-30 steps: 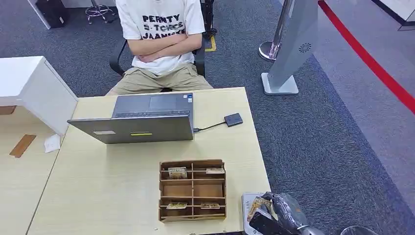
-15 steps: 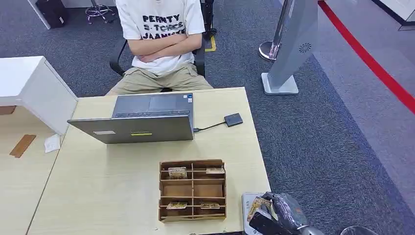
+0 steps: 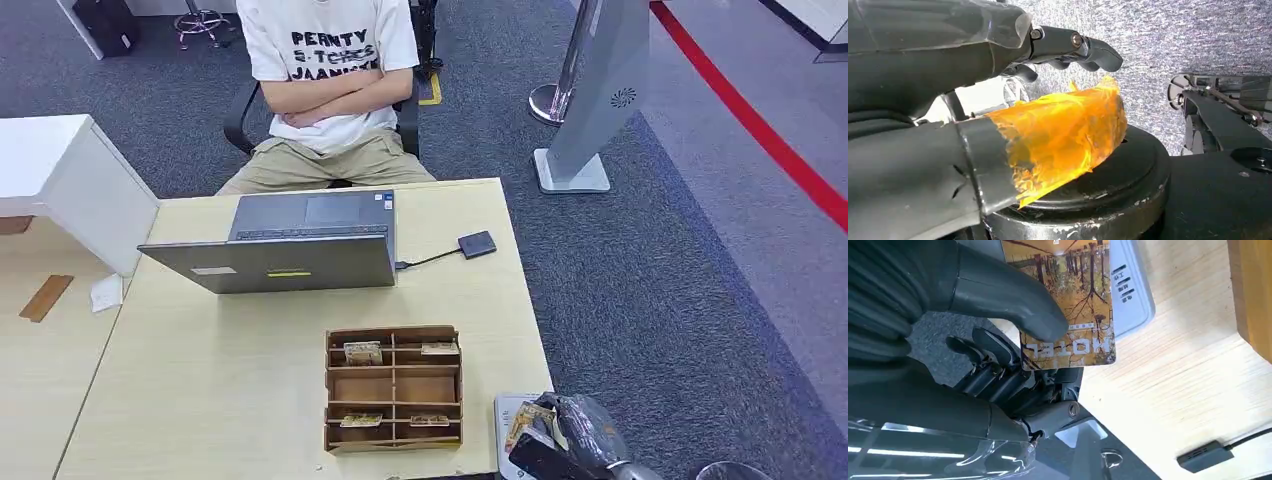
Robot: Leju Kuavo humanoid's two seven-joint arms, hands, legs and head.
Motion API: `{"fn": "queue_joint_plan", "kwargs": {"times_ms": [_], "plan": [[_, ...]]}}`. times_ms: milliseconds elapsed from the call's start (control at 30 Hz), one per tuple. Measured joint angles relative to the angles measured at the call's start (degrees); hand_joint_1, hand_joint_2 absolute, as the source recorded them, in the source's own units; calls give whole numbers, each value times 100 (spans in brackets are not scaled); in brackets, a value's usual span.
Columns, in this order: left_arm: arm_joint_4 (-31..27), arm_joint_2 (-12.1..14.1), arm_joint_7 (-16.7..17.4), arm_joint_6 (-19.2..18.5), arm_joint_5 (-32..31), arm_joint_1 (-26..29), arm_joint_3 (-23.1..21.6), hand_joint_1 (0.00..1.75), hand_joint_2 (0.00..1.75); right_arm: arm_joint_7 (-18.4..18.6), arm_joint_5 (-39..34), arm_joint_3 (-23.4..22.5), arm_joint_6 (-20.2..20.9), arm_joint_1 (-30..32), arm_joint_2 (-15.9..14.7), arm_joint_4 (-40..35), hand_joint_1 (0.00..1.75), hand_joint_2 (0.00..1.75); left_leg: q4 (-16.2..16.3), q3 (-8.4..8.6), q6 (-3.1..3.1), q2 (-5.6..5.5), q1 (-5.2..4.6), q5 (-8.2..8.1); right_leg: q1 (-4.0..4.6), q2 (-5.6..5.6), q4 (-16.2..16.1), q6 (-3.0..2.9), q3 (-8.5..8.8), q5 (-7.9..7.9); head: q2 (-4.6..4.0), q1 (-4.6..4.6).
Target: Pass the card to the sensor for recognition and then transmit it.
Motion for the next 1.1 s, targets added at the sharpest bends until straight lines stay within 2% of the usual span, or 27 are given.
{"fn": "queue_joint_plan", "kwargs": {"times_ms": [1100], "plan": [[0,0,4,0,-7,0,0,0,0,2,37,63,-46,-32,0,28,175,175,0,1,0,0,0,0,0,0,0,0,0,0,0,2]]}}
